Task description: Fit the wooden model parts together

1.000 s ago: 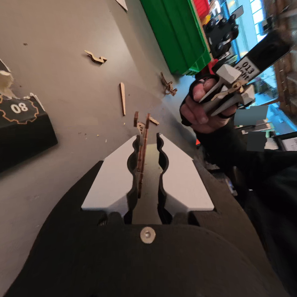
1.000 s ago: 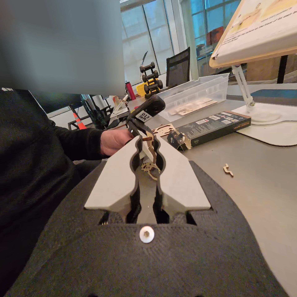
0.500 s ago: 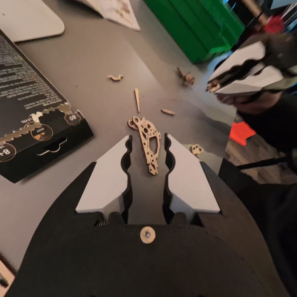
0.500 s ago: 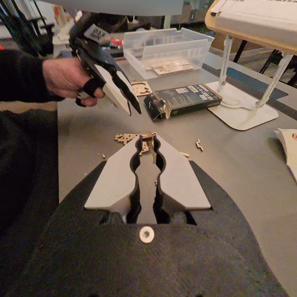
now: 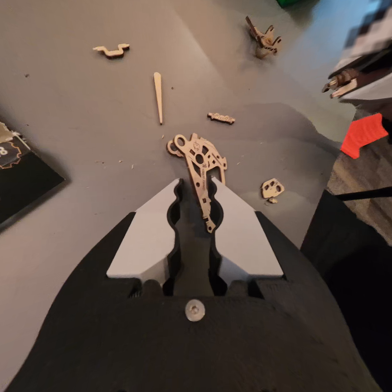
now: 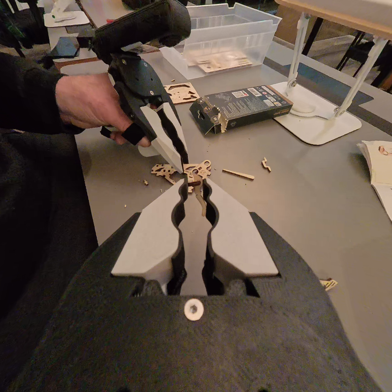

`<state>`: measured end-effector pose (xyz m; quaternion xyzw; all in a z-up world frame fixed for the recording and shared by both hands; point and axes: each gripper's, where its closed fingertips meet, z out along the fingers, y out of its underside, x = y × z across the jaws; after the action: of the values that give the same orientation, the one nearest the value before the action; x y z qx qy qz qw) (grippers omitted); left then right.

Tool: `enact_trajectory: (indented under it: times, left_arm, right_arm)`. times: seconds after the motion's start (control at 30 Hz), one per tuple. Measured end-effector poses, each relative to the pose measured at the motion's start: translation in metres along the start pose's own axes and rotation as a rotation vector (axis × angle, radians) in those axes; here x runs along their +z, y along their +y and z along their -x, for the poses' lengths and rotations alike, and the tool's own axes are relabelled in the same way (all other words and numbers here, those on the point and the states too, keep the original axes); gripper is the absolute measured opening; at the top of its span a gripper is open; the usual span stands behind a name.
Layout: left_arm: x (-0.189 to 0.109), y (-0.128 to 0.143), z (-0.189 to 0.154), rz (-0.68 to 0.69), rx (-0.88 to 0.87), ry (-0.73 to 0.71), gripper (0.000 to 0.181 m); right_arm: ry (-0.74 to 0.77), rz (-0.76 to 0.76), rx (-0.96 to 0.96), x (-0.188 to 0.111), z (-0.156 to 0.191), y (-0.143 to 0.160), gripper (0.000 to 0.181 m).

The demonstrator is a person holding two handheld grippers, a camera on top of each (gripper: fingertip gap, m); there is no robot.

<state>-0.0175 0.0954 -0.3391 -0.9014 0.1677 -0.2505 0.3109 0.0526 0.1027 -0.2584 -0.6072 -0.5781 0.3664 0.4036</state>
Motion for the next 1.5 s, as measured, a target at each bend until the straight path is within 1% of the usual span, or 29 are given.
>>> enact_trajectory:
  times: [0.03, 0.07, 0.1, 0.17, 0.27, 0.3, 0.37, 0.4, 0.43, 0.53, 0.67, 0.73, 0.8, 0.87, 0.93, 0.97, 1.03, 1.1, 1.23, 1.3, 1.4, 1.43, 1.5]
  left_arm:
    - [-0.001, -0.002, -0.007, -0.012, -0.007, 0.033, 0.019]
    - [-0.001, -0.001, -0.012, -0.006, -0.03, 0.06, 0.022]
    - [-0.002, 0.002, -0.011, 0.006, -0.035, 0.047, 0.028]
    - [-0.007, 0.008, -0.01, 0.021, -0.017, 0.02, 0.034]
    - [-0.011, 0.01, -0.025, 0.005, -0.09, 0.097, 0.033]
    - [-0.012, 0.011, -0.027, -0.001, -0.082, 0.094, 0.033]
    - [-0.018, 0.004, -0.029, -0.049, 0.01, 0.046, 0.03]
    - [-0.02, 0.002, -0.031, -0.049, 0.045, 0.037, 0.03]
    - [-0.023, -0.001, -0.037, -0.06, 0.056, 0.052, 0.031]
    - [-0.03, -0.024, -0.066, -0.152, 0.012, 0.209, 0.034]
    - [-0.046, -0.06, -0.101, -0.305, 0.002, 0.386, 0.035]
    - [-0.051, -0.07, -0.112, -0.347, -0.005, 0.447, 0.033]
    - [-0.053, -0.073, -0.121, -0.358, -0.012, 0.505, 0.033]
    - [-0.061, -0.081, -0.125, -0.407, -0.062, 0.573, 0.028]
    - [-0.065, -0.084, -0.129, -0.415, -0.088, 0.629, 0.024]
    - [-0.067, -0.085, -0.131, -0.421, -0.097, 0.656, 0.02]
    - [-0.068, -0.086, -0.131, -0.42, -0.115, 0.678, 0.019]
    - [-0.067, -0.085, -0.129, -0.418, -0.122, 0.686, 0.012]
    - [-0.068, -0.086, -0.126, -0.434, -0.148, 0.709, 0.011]
    - [-0.07, -0.087, -0.123, -0.455, -0.169, 0.722, 0.011]
    - [-0.075, -0.091, -0.118, -0.475, -0.192, 0.733, 0.011]
    - [-0.076, -0.092, -0.117, -0.479, -0.189, 0.731, 0.011]
    - [-0.08, -0.094, -0.118, -0.482, -0.184, 0.739, 0.011]
  right_arm:
    - [0.004, -0.004, 0.008, -0.002, 0.0, 0.001, 0.01]
    - [0.006, -0.008, 0.015, -0.005, 0.0, 0.002, 0.01]
    - [0.007, -0.008, 0.022, -0.007, -0.001, 0.002, 0.011]
    - [0.016, -0.008, 0.024, -0.011, -0.001, 0.003, 0.011]
    - [0.023, -0.013, 0.037, -0.018, 0.0, 0.004, 0.011]
    - [0.023, -0.016, 0.041, -0.019, 0.0, 0.004, 0.011]
    - [0.035, -0.028, 0.049, -0.021, 0.0, 0.003, 0.011]
    - [0.048, -0.039, 0.049, -0.022, -0.001, 0.001, 0.01]
    - [0.061, -0.046, 0.033, -0.023, 0.0, -0.001, 0.01]
    - [0.148, -0.033, -0.114, -0.022, 0.002, -0.012, 0.011]
    - [0.194, -0.041, -0.293, -0.016, 0.014, -0.032, 0.011]
    - [0.22, -0.038, -0.366, -0.014, 0.019, -0.038, 0.011]
    - [0.186, -0.056, -0.397, -0.013, 0.028, -0.044, 0.011]
    - [0.16, -0.103, -0.353, -0.015, 0.031, -0.05, 0.01]
    - [0.104, -0.153, -0.294, -0.017, 0.036, -0.057, 0.01]
    - [0.097, -0.16, -0.283, -0.018, 0.037, -0.058, 0.01]
    - [0.099, -0.153, -0.292, -0.018, 0.036, -0.059, 0.011]
    - [0.098, -0.138, -0.309, -0.018, 0.038, -0.061, 0.011]
    - [0.113, -0.095, -0.331, -0.014, 0.036, -0.06, 0.011]
    - [0.144, -0.062, -0.346, -0.013, 0.03, -0.06, 0.02]
    - [0.155, -0.026, -0.363, -0.013, 0.027, -0.059, 0.021]
    - [0.182, 0.003, -0.392, -0.013, 0.022, -0.057, 0.022]
    - [0.245, 0.069, -0.514, -0.013, 0.016, -0.054, 0.019]
